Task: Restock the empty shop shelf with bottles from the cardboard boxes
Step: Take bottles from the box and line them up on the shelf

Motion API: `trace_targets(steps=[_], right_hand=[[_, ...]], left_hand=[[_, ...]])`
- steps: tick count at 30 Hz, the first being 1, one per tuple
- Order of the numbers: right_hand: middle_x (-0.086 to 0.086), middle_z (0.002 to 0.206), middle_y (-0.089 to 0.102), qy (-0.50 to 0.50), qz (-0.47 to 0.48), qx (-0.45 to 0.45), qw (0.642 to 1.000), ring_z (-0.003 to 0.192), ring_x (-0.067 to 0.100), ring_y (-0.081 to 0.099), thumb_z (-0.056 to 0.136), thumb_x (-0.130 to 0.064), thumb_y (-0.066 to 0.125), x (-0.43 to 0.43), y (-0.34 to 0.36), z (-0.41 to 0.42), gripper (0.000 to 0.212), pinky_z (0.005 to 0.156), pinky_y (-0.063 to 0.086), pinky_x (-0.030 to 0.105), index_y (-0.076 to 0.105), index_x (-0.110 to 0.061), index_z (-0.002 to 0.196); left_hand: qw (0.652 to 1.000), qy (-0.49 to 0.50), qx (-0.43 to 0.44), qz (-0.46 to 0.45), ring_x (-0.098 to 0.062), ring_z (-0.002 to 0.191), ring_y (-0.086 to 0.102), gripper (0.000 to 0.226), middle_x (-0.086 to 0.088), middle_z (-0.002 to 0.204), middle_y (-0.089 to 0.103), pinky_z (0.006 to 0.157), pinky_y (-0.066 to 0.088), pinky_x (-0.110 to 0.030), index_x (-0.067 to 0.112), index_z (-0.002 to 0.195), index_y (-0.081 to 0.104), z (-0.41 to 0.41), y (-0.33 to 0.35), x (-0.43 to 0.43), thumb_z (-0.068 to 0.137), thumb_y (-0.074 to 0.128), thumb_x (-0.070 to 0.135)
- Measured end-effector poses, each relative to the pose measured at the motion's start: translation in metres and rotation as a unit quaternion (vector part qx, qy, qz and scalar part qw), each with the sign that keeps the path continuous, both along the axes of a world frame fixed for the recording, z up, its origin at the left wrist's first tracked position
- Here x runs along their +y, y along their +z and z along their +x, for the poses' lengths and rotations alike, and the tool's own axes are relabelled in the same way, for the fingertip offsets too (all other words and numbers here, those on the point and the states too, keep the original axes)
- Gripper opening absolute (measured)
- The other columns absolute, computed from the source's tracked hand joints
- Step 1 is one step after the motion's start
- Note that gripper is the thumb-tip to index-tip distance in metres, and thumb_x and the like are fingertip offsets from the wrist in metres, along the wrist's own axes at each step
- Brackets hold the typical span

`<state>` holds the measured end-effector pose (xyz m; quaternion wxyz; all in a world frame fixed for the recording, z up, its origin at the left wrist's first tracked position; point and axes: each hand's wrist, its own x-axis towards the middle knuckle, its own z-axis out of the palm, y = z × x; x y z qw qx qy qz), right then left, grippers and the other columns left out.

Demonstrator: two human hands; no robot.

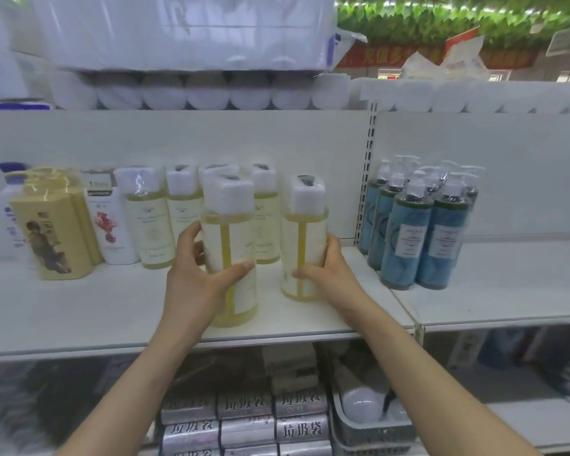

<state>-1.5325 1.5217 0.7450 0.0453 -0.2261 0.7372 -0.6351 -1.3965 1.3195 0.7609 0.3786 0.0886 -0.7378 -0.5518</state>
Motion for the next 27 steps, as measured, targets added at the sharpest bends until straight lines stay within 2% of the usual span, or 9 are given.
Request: trace_targets(steps=[3,5,8,11,15,17,19,23,27], right_hand=[[-0.026,0.123,0.059,-0.027,0.021,0.023,0.999,0.11,-0.006,0.059,0.075,-0.029,0.095,0.003,-0.002,-0.004,0.084,0.069,0.05,0.007,0.039,-0.039,0.137],[-0.02,0.127,0.054,-0.08,0.037,0.067,0.994,0.113,-0.002,0.056,0.066,-0.038,0.1,-0.005,-0.002,-0.004,0.09,0.082,0.048,0.011,0.037,-0.04,0.131],[-0.01,0.129,0.039,-0.161,0.087,0.117,0.976,0.126,0.015,0.043,0.061,-0.047,0.101,-0.017,-0.002,-0.007,0.099,0.103,0.043,0.031,0.035,-0.031,0.134],[-0.004,0.134,0.038,-0.181,0.123,0.124,0.968,0.129,0.017,0.037,0.066,-0.055,0.096,-0.017,0.0,-0.008,0.106,0.11,0.042,0.036,0.034,-0.02,0.143],[-0.018,0.129,0.053,-0.026,0.068,0.027,0.997,0.123,0.007,0.055,0.082,-0.028,0.09,0.007,-0.005,-0.011,0.082,0.095,0.049,0.021,0.032,-0.034,0.14],[-0.029,0.117,0.057,-0.022,0.083,0.032,0.996,0.107,-0.006,0.059,0.083,-0.022,0.09,0.015,-0.005,-0.015,0.075,0.087,0.049,0.016,0.037,-0.037,0.134],[-0.03,0.112,0.057,-0.038,0.097,0.046,0.994,0.099,-0.01,0.057,0.081,-0.026,0.092,0.015,-0.001,-0.02,0.071,0.08,0.047,0.014,0.041,-0.036,0.13],[-0.016,0.122,0.062,-0.072,0.096,0.056,0.991,0.112,0.009,0.062,0.079,-0.027,0.094,0.002,0.0,-0.038,0.071,0.09,0.052,0.026,0.045,-0.028,0.129],[-0.011,0.125,0.065,-0.106,0.104,0.068,0.987,0.116,0.015,0.064,0.075,-0.025,0.096,-0.013,0.0,-0.06,0.071,0.087,0.052,0.03,0.046,-0.025,0.126]], left_hand=[[1.0,0.0,0.003,0.002,-0.002,0.115,0.068,0.099,0.016,0.127,0.071,0.092,0.062,-0.035,0.05,0.149,0.043,-0.002,0.002,0.0,0.068,0.098,0.045],[1.0,-0.003,0.008,0.005,0.0,0.112,0.07,0.101,0.017,0.124,0.072,0.088,0.062,-0.03,0.05,0.147,0.044,-0.003,0.004,0.001,0.061,0.096,0.053],[1.0,-0.01,0.012,0.001,0.0,0.11,0.071,0.103,0.017,0.122,0.073,0.086,0.062,-0.029,0.051,0.146,0.045,-0.005,0.007,0.004,0.055,0.093,0.06],[1.0,-0.01,0.011,-0.005,0.001,0.108,0.071,0.104,0.018,0.12,0.073,0.084,0.061,-0.03,0.052,0.146,0.045,-0.006,0.008,0.003,0.054,0.093,0.061],[1.0,-0.007,0.012,-0.003,0.0,0.109,0.07,0.103,0.017,0.122,0.072,0.087,0.062,-0.032,0.055,0.145,0.044,-0.005,0.011,-0.002,0.054,0.093,0.062],[1.0,-0.005,0.01,-0.005,-0.002,0.112,0.07,0.101,0.016,0.123,0.072,0.09,0.063,-0.036,0.054,0.145,0.044,-0.007,0.011,-0.003,0.058,0.095,0.058],[1.0,-0.003,0.009,-0.007,-0.006,0.115,0.069,0.097,0.017,0.125,0.071,0.094,0.064,-0.042,0.054,0.146,0.043,-0.009,0.01,-0.003,0.065,0.097,0.05],[1.0,-0.001,0.007,-0.007,-0.004,0.114,0.069,0.104,0.017,0.124,0.071,0.094,0.063,-0.041,0.053,0.146,0.043,-0.011,0.009,-0.003,0.056,0.093,0.061],[1.0,0.008,-0.001,-0.009,0.001,0.113,0.068,0.106,0.018,0.126,0.071,0.096,0.062,-0.041,0.054,0.147,0.043,-0.01,0.004,-0.007,0.053,0.092,0.064]])
